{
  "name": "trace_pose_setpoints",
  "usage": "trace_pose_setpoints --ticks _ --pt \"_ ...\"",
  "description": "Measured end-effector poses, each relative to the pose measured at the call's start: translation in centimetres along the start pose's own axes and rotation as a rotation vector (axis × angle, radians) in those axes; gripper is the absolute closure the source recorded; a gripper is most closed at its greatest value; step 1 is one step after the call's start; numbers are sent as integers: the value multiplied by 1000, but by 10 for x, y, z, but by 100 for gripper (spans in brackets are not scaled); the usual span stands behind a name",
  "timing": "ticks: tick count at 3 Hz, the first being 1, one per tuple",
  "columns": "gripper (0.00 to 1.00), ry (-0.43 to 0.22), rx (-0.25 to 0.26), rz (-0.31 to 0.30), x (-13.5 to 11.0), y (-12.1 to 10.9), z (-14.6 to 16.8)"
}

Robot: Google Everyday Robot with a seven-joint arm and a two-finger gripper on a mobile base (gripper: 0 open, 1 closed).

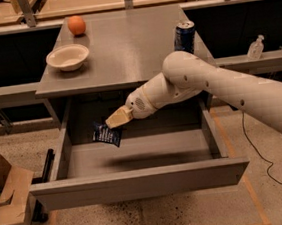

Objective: Place rxbar blueberry into top drawer

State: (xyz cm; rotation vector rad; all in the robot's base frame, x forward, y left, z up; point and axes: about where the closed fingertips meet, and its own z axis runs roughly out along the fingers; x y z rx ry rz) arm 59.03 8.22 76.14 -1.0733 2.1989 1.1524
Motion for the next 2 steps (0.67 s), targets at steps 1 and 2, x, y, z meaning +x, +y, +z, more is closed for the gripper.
trace_pose_setpoints --ticks 1,2 --pt "62 -1 -42 73 47 -21 15" --pt "39 -2 -91 125 81 -28 25"
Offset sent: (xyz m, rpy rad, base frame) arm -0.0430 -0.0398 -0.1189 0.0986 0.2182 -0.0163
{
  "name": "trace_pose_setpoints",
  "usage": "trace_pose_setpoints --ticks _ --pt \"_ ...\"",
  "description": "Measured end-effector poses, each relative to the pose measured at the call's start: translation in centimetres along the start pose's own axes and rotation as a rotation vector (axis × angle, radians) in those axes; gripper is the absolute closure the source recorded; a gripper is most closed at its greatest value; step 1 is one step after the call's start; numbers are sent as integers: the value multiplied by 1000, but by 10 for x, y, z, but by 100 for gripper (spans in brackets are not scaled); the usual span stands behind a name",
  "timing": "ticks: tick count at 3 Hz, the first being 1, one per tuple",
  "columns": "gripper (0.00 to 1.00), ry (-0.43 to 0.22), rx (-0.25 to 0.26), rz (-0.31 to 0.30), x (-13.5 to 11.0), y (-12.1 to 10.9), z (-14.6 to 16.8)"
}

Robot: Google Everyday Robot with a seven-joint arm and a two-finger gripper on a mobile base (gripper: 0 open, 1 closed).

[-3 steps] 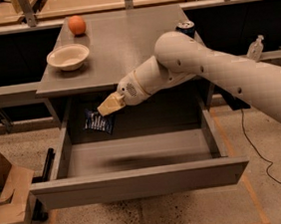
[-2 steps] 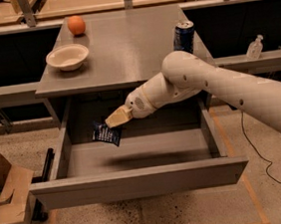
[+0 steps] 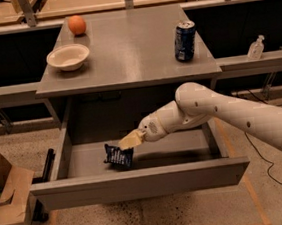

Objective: Place rxbar blueberry into top drawer

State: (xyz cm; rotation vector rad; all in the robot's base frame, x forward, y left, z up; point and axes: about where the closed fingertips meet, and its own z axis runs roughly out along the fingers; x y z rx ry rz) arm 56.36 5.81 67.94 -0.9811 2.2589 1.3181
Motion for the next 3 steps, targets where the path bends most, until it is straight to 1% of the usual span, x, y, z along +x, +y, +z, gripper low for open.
trace_pose_setpoints --ticks 1,2,3 --pt "16 2 -2 -1 0 1 2" --pt "0 5 -6 -1 0 1 4" --pt "0 6 -6 -1 0 1 4"
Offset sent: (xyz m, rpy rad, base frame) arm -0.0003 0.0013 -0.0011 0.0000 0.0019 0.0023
